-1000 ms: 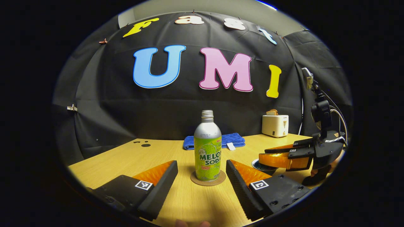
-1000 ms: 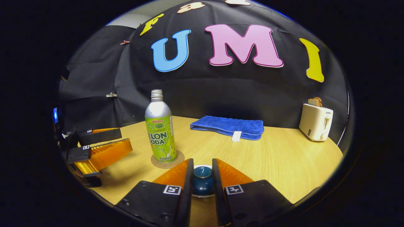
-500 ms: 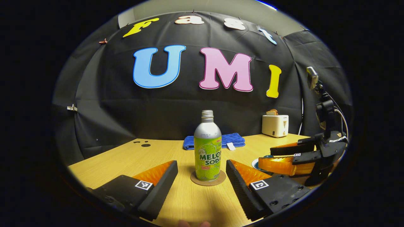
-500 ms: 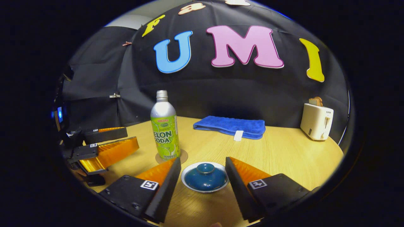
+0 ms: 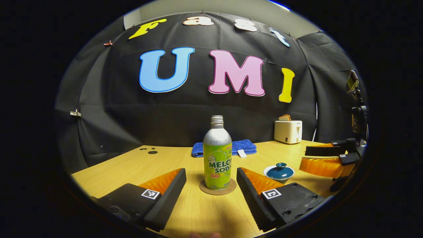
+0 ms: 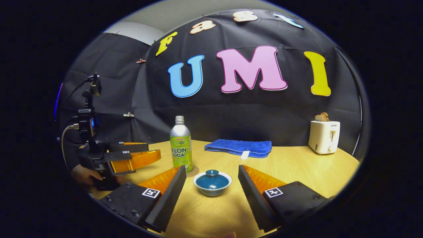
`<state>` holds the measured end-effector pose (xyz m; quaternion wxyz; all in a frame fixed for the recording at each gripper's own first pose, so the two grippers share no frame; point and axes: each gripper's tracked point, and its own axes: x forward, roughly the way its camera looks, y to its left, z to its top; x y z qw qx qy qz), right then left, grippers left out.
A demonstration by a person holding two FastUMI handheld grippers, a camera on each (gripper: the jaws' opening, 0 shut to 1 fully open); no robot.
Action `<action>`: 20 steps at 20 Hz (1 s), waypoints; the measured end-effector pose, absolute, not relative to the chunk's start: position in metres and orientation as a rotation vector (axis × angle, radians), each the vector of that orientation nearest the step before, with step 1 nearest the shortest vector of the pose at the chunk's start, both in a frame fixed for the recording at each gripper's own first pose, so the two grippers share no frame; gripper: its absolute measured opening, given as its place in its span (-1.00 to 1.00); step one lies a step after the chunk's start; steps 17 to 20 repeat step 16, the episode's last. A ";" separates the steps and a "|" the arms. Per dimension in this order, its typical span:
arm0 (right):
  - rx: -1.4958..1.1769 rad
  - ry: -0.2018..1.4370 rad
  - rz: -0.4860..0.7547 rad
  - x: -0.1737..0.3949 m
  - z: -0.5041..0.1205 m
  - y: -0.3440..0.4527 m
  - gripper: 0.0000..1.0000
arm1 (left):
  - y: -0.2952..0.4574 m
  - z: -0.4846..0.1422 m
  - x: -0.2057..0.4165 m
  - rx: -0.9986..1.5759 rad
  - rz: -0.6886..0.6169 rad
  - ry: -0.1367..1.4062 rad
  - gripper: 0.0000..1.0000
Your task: Open the teacup lid with one hand, grasp the water bottle and pour water into the teacup with the other hand; after pouring, place the water bottle on the coaster and then close the teacup lid.
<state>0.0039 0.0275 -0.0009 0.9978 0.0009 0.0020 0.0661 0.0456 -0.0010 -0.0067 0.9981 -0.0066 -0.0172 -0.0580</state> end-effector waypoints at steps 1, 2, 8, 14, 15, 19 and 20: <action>0.002 0.003 0.129 -0.001 0.000 0.022 0.96 | -0.001 -0.006 0.046 -0.014 -0.116 -0.035 0.93; 0.002 0.003 0.129 -0.005 -0.001 0.019 0.96 | -0.001 -0.007 0.046 -0.013 -0.116 -0.035 0.93; 0.001 0.001 0.107 -0.015 0.000 -0.002 0.96 | -0.001 -0.007 0.046 -0.013 -0.117 -0.035 0.93; 0.000 0.002 0.096 -0.014 0.000 -0.004 0.96 | -0.004 -0.006 0.050 -0.013 -0.112 -0.035 0.93; 0.000 0.002 0.096 -0.013 -0.001 -0.004 0.96 | -0.005 -0.006 0.050 -0.013 -0.111 -0.034 0.93; 0.000 0.003 0.096 -0.013 -0.001 -0.004 0.96 | -0.007 -0.006 0.049 -0.013 -0.114 -0.034 0.93; 0.000 0.003 0.096 -0.013 -0.001 -0.004 0.96 | -0.007 -0.006 0.049 -0.013 -0.114 -0.034 0.93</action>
